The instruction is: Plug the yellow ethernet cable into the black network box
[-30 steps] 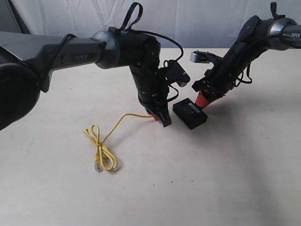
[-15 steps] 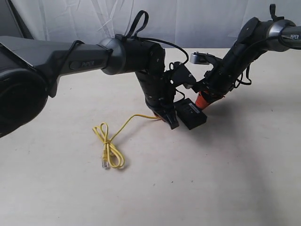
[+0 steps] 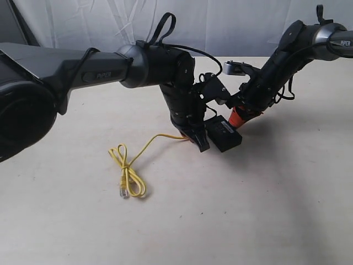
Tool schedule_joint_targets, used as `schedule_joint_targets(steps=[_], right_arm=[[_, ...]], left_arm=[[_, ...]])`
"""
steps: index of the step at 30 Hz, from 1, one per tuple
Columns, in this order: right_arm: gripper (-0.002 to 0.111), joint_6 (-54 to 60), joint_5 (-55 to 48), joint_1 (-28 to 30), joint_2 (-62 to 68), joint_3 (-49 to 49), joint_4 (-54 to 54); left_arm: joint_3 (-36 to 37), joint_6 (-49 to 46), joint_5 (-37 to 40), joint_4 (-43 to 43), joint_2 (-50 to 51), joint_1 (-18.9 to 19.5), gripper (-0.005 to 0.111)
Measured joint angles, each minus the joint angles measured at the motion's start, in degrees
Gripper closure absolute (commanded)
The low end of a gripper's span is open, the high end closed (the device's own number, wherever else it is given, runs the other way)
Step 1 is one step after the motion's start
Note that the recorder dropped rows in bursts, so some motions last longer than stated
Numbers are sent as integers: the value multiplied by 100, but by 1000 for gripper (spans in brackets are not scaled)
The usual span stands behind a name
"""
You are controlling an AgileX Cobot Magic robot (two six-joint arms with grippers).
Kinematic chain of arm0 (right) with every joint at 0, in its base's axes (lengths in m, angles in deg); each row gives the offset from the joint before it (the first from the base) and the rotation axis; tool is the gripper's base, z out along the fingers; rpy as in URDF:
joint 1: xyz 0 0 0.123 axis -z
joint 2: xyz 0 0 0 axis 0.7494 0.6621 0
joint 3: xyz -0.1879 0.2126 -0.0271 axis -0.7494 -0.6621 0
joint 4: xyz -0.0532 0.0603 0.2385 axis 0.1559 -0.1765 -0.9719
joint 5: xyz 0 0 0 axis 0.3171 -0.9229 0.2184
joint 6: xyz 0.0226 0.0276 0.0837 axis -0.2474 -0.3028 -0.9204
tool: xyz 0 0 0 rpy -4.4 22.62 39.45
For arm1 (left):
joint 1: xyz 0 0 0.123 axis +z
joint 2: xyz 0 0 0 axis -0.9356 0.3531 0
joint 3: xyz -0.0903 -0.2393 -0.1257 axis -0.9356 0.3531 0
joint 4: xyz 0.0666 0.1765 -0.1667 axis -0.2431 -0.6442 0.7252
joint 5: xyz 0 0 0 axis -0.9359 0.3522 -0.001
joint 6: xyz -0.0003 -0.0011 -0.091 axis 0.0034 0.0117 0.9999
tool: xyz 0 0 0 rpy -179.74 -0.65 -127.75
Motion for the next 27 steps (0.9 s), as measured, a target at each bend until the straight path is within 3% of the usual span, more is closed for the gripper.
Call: schedule_joint_targets(steps=[13,27], right_arm=[[109,0,23,0,0,0,-20],[109,0,86,0,0,0,-56]], left_arm=[[12,-21,140,-105,-50,0,107],[12,53,-250,-464,-50,-13,107]])
